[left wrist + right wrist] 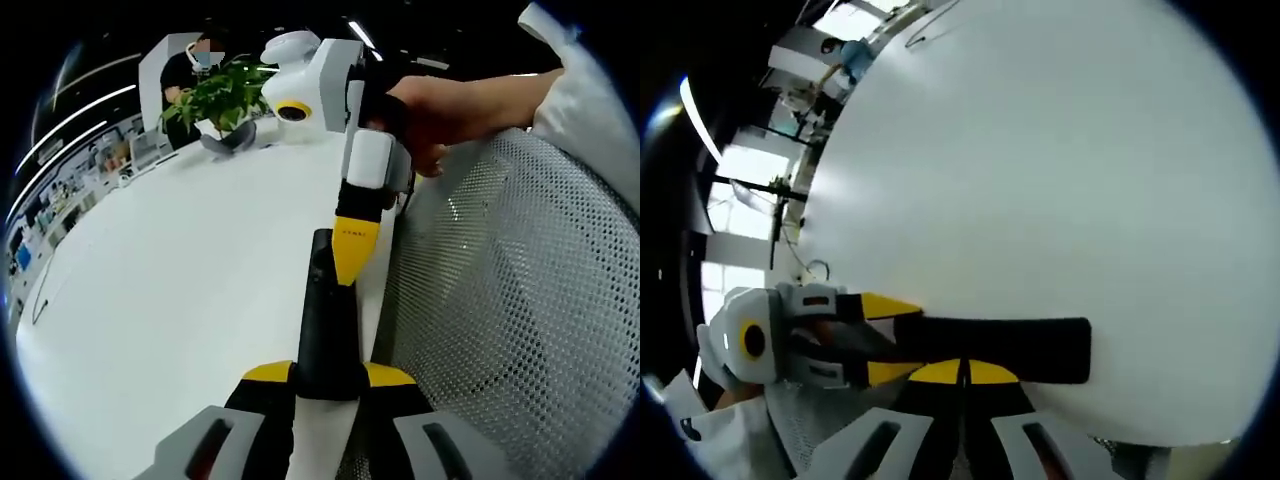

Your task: Press the specified remote control buttons in sequence, fully releasing each button before pressing the next.

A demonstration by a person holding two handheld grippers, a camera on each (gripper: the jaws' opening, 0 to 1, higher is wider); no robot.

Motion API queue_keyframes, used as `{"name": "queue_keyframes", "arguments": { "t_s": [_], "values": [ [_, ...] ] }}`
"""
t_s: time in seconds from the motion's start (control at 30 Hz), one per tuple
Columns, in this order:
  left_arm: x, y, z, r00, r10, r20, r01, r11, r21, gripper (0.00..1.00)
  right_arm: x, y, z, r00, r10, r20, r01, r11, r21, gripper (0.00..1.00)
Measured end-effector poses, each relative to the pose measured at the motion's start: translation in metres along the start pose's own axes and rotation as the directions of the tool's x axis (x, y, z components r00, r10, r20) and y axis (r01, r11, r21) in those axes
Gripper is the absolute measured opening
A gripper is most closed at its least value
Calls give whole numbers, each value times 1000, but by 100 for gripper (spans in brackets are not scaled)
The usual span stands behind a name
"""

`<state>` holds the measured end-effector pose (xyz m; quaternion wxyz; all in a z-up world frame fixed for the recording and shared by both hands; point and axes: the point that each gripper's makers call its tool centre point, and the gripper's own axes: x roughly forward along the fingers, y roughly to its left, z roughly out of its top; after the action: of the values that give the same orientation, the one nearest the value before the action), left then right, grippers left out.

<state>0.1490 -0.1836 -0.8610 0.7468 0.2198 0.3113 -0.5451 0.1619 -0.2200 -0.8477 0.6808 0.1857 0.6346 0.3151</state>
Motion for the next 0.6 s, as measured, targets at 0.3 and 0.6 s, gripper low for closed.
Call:
{"name": "queue_keyframes", "arguments": {
  "t_s": [0.3, 0.6],
  "values": [
    [2, -1, 2, 1000, -6, 4, 6, 1000, 3, 24, 4, 2, -1, 1000, -21, -6, 21, 998, -62, 0],
    [2, -2, 2, 1000, 0, 0, 0, 1000, -7, 24, 5, 1, 0, 1000, -25, -5, 25, 997, -66, 0]
  ]
}}
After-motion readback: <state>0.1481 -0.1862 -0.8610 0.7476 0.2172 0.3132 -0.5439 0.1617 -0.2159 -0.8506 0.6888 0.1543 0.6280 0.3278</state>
